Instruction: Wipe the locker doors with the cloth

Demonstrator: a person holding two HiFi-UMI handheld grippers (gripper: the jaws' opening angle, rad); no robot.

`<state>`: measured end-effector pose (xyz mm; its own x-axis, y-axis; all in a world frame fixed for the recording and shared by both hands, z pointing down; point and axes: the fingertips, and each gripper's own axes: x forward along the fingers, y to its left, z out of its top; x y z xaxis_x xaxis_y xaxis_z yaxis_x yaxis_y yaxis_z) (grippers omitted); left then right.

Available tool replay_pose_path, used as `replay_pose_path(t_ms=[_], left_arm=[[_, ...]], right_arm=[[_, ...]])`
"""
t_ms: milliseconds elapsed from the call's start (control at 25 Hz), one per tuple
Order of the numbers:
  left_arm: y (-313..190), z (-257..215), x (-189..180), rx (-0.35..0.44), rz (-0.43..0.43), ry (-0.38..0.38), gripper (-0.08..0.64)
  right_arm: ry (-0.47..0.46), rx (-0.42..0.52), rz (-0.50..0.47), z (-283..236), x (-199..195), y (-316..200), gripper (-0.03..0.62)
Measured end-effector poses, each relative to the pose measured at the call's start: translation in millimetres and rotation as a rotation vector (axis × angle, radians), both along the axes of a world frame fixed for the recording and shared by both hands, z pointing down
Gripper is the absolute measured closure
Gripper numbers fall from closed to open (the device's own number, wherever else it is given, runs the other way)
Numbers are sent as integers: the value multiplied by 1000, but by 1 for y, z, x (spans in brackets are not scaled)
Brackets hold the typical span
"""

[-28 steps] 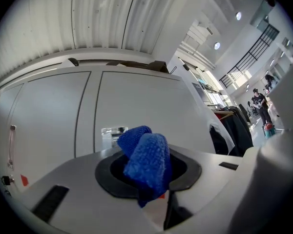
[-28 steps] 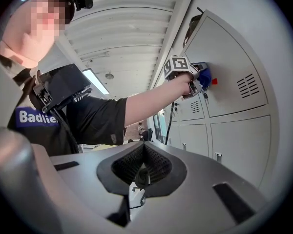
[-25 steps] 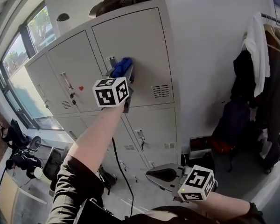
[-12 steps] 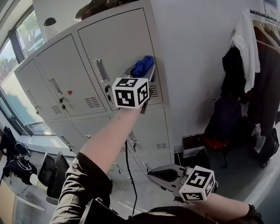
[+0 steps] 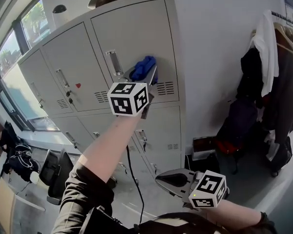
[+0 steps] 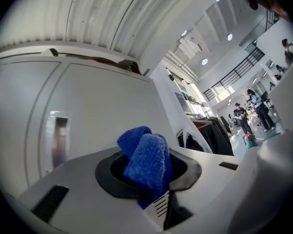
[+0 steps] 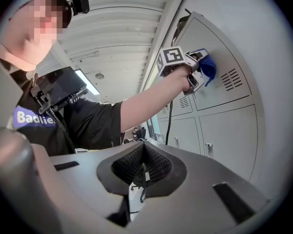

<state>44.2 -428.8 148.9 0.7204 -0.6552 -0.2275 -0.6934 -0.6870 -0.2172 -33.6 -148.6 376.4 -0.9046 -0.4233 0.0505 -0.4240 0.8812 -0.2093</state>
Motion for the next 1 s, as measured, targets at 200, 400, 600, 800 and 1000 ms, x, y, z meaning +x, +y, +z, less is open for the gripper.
replay_pose_path(t_ms=[200, 400, 600, 800, 1000], left_arm=[[-19, 9, -72, -17, -128, 38, 437], [-31, 24, -87, -58, -166, 43, 437], [-40, 31, -80, -44, -212, 49, 437], [-33, 40, -56, -44, -173, 19, 437], [-22, 59, -1, -46, -81, -40, 437]], right_arm=[[10, -11, -58, 3, -22, 3, 588], [11, -10, -80, 2, -30, 6, 588], [8, -19, -44, 7, -18, 5, 588], [2, -44, -1, 14, 0, 2, 588], [-3, -60, 26, 20, 7, 0, 588]])
